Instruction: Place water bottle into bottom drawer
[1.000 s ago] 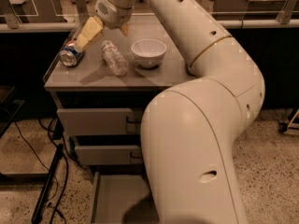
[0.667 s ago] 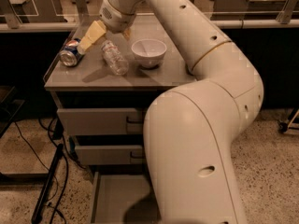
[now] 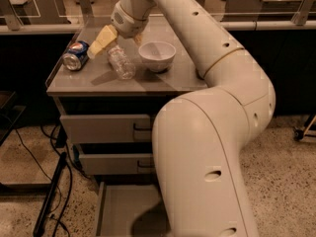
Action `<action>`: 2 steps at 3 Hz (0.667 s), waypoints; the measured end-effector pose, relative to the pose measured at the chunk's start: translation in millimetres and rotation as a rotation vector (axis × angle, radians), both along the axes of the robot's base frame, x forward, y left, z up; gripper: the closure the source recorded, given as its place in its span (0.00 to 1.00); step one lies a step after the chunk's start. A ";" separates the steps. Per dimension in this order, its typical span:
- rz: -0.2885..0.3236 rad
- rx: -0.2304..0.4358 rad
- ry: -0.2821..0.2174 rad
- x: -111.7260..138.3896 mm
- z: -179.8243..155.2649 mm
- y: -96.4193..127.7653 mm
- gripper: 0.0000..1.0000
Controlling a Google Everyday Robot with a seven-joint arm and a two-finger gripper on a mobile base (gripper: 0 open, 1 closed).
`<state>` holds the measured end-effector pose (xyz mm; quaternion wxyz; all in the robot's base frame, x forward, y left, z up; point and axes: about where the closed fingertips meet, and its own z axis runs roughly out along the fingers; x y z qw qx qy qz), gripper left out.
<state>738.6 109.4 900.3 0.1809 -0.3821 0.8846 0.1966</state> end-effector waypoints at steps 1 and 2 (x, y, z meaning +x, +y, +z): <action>0.005 0.005 0.012 1.2 -5.8 3.8 0.00; 0.010 0.032 0.058 8.1 -22.3 14.4 0.00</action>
Offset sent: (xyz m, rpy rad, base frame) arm 0.0148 0.0086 -0.0199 0.0362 0.0931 0.0112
